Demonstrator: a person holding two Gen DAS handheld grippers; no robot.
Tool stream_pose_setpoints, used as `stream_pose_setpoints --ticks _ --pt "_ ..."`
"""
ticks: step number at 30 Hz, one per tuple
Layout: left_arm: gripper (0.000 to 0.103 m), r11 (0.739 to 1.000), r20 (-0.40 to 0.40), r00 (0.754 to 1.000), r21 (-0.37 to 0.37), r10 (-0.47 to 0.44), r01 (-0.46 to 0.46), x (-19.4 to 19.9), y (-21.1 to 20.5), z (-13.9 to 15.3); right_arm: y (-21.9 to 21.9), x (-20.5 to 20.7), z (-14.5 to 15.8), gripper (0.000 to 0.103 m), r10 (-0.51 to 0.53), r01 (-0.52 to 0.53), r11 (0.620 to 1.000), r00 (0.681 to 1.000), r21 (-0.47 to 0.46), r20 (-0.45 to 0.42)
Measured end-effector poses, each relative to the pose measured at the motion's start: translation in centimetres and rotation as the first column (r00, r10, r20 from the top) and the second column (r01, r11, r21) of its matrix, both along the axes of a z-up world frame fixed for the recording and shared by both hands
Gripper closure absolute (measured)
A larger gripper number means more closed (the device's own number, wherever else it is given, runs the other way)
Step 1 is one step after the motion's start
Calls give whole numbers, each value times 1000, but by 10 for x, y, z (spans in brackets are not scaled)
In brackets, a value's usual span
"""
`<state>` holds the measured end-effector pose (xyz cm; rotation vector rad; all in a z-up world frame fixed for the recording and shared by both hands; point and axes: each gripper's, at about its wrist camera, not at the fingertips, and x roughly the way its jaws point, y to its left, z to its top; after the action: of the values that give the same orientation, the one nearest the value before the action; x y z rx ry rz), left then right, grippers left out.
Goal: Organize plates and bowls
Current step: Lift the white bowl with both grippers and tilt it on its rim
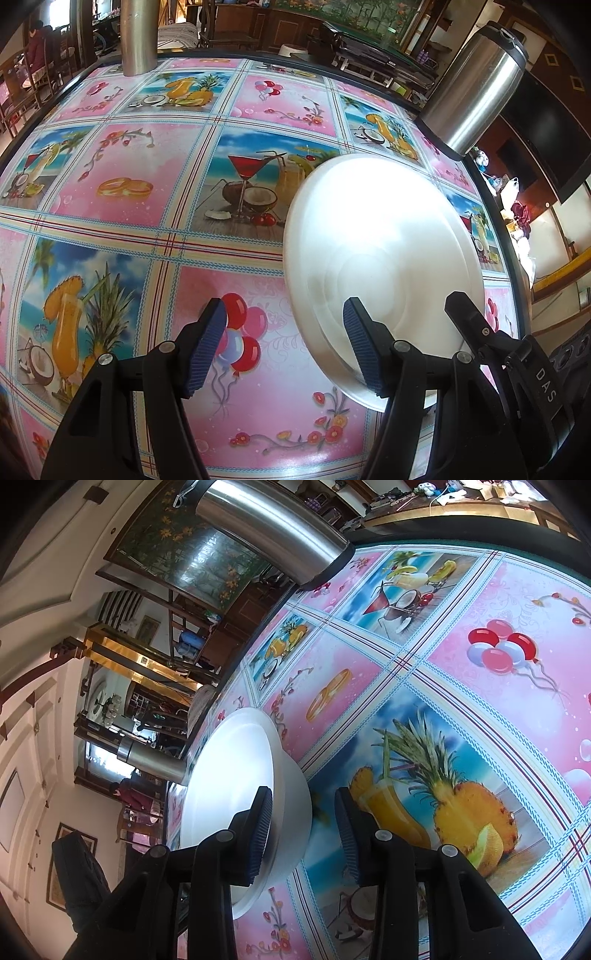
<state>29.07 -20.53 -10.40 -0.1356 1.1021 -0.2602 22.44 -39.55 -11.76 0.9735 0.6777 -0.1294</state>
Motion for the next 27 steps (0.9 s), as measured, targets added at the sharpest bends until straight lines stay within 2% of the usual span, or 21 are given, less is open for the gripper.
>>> stream_pose_setpoints --ticks 11,14,16,27 --pt "38 1000 0 1000 5 -11 11 -1 -3 0 1 1 0 69 10 -10 1000 1000 -4 -1" --pt "38 1000 2 1000 7 -12 12 -2 -4 0 3 2 0 71 13 -13 1000 1000 -5 -1" --pt "38 1000 3 1000 9 -14 14 -2 -5 -1 4 5 0 76 25 -25 1000 1000 -3 -3" --pt "38 1000 3 1000 9 -14 14 -2 -5 -1 7 8 -1 83 37 -37 999 999 -8 -11"
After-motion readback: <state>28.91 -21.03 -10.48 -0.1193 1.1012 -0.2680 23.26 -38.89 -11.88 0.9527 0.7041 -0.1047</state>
